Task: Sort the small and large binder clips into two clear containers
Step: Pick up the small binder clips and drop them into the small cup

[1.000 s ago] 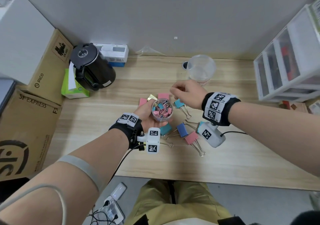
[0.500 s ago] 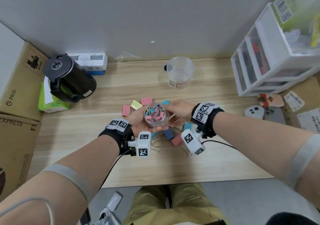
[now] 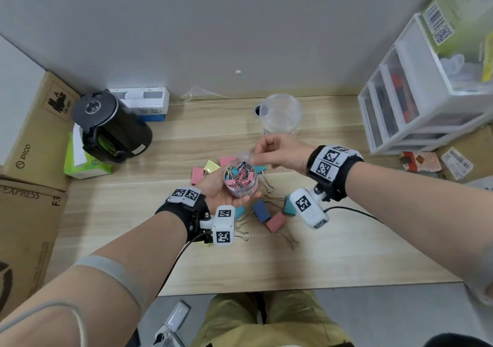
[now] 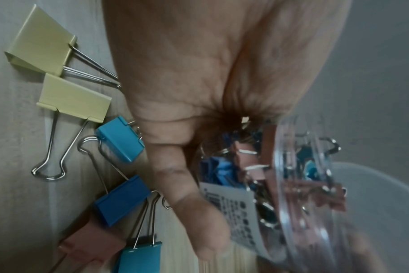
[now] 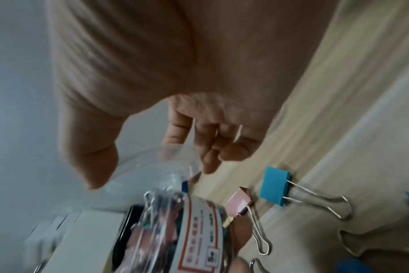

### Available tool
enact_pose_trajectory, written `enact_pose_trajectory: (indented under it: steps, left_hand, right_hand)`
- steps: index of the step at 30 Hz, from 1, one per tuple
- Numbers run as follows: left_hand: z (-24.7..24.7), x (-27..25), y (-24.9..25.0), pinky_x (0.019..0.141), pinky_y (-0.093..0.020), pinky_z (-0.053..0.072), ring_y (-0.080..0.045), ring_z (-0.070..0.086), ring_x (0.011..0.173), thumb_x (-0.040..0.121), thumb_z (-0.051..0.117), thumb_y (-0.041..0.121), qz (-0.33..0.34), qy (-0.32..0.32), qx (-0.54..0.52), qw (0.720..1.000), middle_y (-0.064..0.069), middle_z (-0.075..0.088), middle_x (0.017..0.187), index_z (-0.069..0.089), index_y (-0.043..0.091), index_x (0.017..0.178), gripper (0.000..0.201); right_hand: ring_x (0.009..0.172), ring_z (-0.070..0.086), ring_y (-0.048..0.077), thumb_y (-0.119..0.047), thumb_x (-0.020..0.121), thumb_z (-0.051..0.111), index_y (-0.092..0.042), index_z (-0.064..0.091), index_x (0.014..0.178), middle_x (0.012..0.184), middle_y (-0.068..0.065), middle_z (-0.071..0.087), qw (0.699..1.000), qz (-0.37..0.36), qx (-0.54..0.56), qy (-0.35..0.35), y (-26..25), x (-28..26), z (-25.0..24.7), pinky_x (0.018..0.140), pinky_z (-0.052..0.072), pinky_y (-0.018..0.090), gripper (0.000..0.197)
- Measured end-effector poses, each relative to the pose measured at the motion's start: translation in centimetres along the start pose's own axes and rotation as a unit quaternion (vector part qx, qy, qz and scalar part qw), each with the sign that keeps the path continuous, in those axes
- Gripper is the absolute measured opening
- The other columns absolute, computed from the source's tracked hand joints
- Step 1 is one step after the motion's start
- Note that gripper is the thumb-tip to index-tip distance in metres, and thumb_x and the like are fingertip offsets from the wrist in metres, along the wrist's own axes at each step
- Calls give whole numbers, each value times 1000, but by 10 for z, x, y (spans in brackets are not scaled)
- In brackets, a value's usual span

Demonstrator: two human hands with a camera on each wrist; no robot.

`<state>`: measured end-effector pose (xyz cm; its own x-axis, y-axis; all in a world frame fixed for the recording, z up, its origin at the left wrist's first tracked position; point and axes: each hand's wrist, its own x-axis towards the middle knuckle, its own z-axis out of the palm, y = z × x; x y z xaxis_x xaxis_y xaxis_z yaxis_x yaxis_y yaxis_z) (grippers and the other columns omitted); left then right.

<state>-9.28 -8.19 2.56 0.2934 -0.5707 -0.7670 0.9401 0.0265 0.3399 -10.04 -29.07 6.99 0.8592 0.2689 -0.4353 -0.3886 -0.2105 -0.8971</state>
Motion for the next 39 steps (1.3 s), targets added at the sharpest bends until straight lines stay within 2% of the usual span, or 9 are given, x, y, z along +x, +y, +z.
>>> enact_pose_trajectory:
  steps: [4, 6, 11, 15, 21, 24, 30, 34, 39]
  left_hand:
    - [-4, 2, 2, 54, -32, 62, -34, 73, 86, 97, 53, 49, 20, 37, 12, 999, -21, 70, 106, 67, 3, 118, 52]
    - [-6, 2, 3, 54, -33, 62, -37, 73, 85, 99, 53, 48, 27, 61, 8, 998, -19, 73, 96, 69, 4, 111, 48]
    - [-8, 3, 3, 58, -37, 63, -38, 69, 91, 99, 57, 45, 32, 101, 13, 994, -19, 71, 103, 68, 3, 109, 44]
    - [-7, 4, 2, 57, -36, 62, -27, 67, 83, 101, 57, 31, 55, 121, 9, 991, -14, 69, 96, 67, 6, 108, 28]
    - [-7, 11, 11, 59, -38, 62, -24, 70, 64, 106, 46, 30, 68, 129, -8, 989, -13, 71, 82, 64, 7, 116, 31]
    - [-11, 14, 13, 60, -40, 62, -31, 68, 86, 106, 46, 35, 71, 130, -15, 989, -19, 67, 110, 61, 3, 131, 43]
    - [-16, 20, 25, 61, -39, 61, -27, 65, 85, 108, 42, 32, 78, 132, -27, 988, -17, 65, 109, 56, 5, 137, 42]
    - [-18, 21, 43, 68, -38, 59, -25, 64, 76, 106, 43, 30, 74, 134, 30, 988, -12, 66, 94, 63, 8, 115, 31]
    - [-34, 28, 62, 82, -42, 58, -25, 68, 83, 102, 51, 30, 111, 174, 55, 977, -9, 72, 98, 61, 11, 120, 27]
  right_hand:
    - [99, 63, 10, -29, 64, 90, -34, 60, 87, 103, -15, 66, 970, -102, -221, -13, -15, 2, 14, 78, 46, 18, 38]
    - [102, 62, 11, -43, 59, 88, -41, 56, 93, 113, -12, 66, 935, -130, -327, -33, -16, 4, 23, 82, 50, 27, 47]
    - [105, 58, 16, -47, 66, 80, -23, 54, 129, 117, -5, 64, 839, -172, -514, -43, -20, 13, 34, 85, 45, 28, 72]
    - [79, 59, 23, -67, 73, 61, -19, 55, 89, 75, -6, 52, 791, -128, -598, 21, -21, 10, 45, 66, 48, 32, 51]
    - [63, 56, 21, -76, 77, 45, -18, 53, 60, 60, -2, 54, 804, -8, -589, 88, -21, 17, 55, 57, 43, 29, 61]
    - [62, 54, 20, -73, 76, 45, -17, 53, 61, 61, 0, 54, 820, 34, -564, 88, -20, 25, 57, 55, 41, 29, 59]
    - [75, 58, 23, -67, 73, 52, -15, 52, 97, 81, -1, 60, 877, 51, -465, 106, -10, 38, 53, 61, 43, 32, 57]
    - [87, 59, 24, -55, 71, 64, -16, 40, 121, 99, 0, 59, 896, 27, -430, 105, -12, 49, 46, 74, 52, 37, 67]
    - [96, 53, 25, -39, 66, 71, -15, 40, 113, 101, 4, 57, 887, 2, -444, 128, -9, 77, 31, 80, 51, 42, 61]
